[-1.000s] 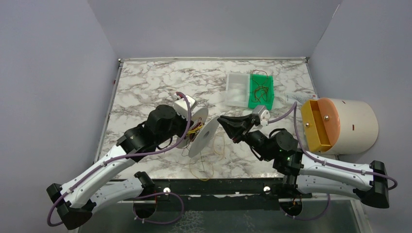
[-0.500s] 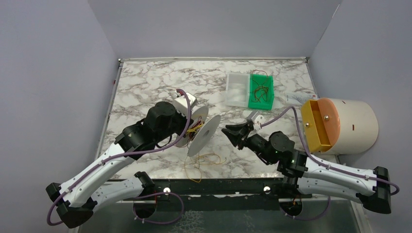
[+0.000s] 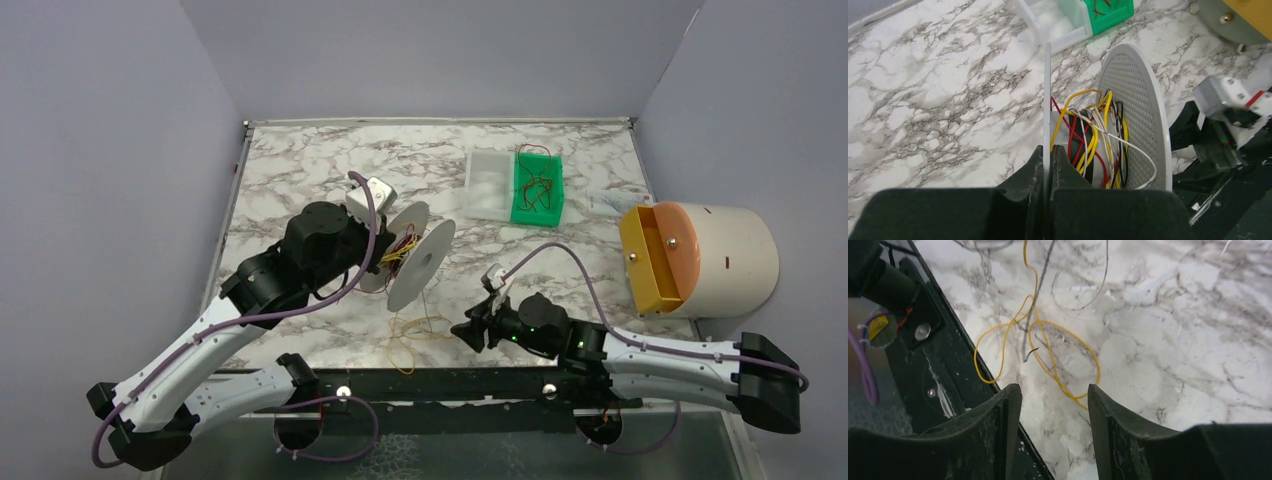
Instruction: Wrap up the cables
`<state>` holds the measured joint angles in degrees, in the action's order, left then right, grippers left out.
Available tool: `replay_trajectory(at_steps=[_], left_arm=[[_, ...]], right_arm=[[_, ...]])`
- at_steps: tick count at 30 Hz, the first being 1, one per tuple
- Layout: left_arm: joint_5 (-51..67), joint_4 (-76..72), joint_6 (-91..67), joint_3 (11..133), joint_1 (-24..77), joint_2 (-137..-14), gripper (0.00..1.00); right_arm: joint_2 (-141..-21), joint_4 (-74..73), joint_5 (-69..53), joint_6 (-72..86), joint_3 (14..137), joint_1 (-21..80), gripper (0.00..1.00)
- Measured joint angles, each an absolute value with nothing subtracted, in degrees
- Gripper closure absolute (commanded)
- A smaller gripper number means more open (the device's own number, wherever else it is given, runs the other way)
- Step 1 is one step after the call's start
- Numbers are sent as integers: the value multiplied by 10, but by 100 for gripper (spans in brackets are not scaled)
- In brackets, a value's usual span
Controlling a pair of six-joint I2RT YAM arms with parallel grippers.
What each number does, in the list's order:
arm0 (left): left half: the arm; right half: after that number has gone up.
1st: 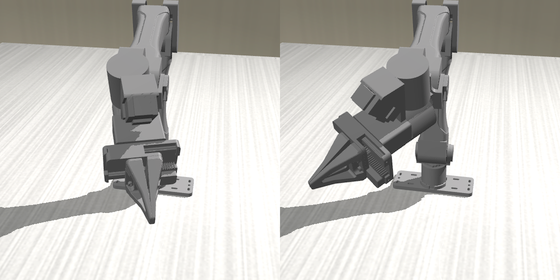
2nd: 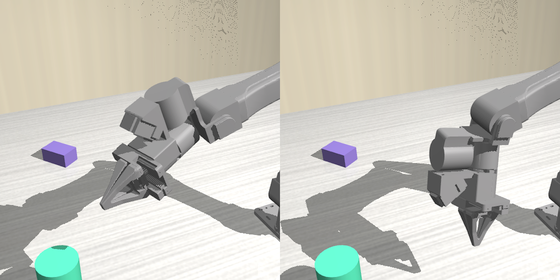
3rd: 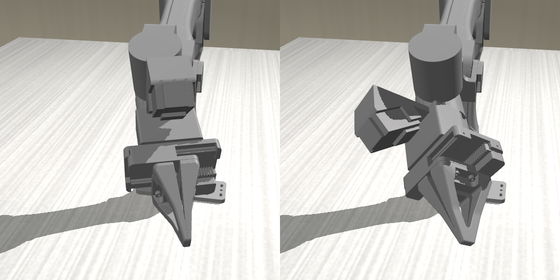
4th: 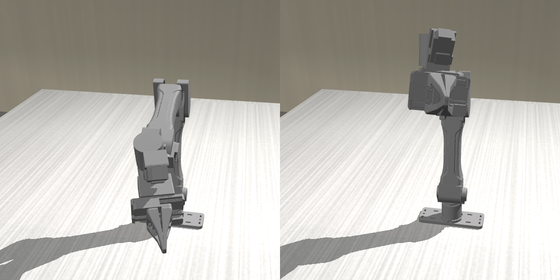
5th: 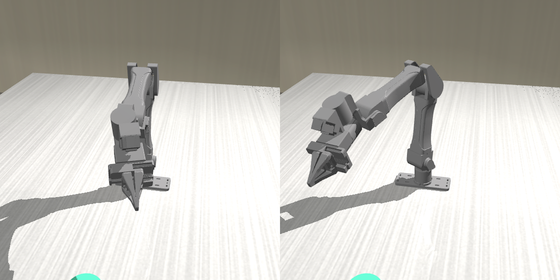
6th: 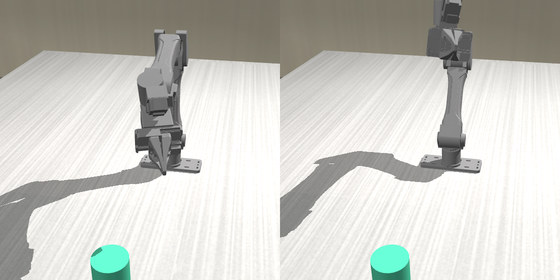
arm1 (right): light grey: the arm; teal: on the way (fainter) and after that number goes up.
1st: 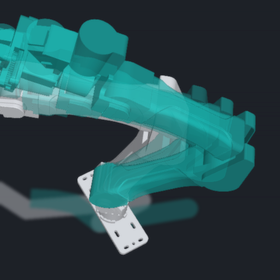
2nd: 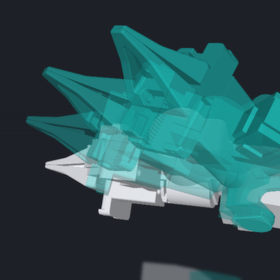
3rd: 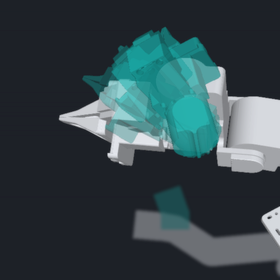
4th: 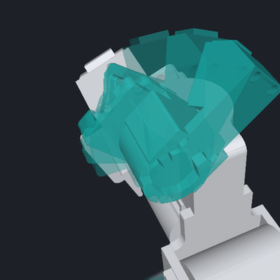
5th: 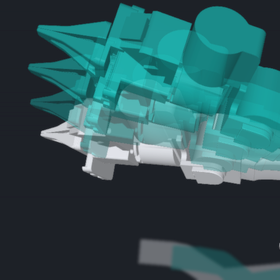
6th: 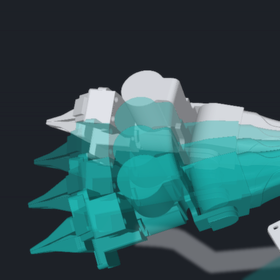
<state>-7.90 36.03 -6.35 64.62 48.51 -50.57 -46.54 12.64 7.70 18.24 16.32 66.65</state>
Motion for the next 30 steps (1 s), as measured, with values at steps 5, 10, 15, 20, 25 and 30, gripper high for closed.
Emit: replay_trajectory(at_steps=[5, 10, 15, 20, 25, 30], left_arm=[[-78, 361, -68, 668, 485, -503, 100], [-77, 361, -77, 689, 485, -496, 100], [-80, 356, -88, 713, 485, -483, 100], [-92, 340, -97, 727, 485, -468, 100], [-105, 326, -105, 728, 485, -457, 100], [-112, 323, -113, 728, 485, -451, 100]], right_arm=[[-545, 167, 34, 201, 156, 666, 40], [-614, 233, 22, 216, 156, 666, 37], [-672, 313, 23, 245, 156, 666, 32], [-722, 388, 33, 273, 156, 666, 29], [-751, 434, 72, 289, 157, 666, 27], [-754, 461, 140, 295, 157, 666, 26]])
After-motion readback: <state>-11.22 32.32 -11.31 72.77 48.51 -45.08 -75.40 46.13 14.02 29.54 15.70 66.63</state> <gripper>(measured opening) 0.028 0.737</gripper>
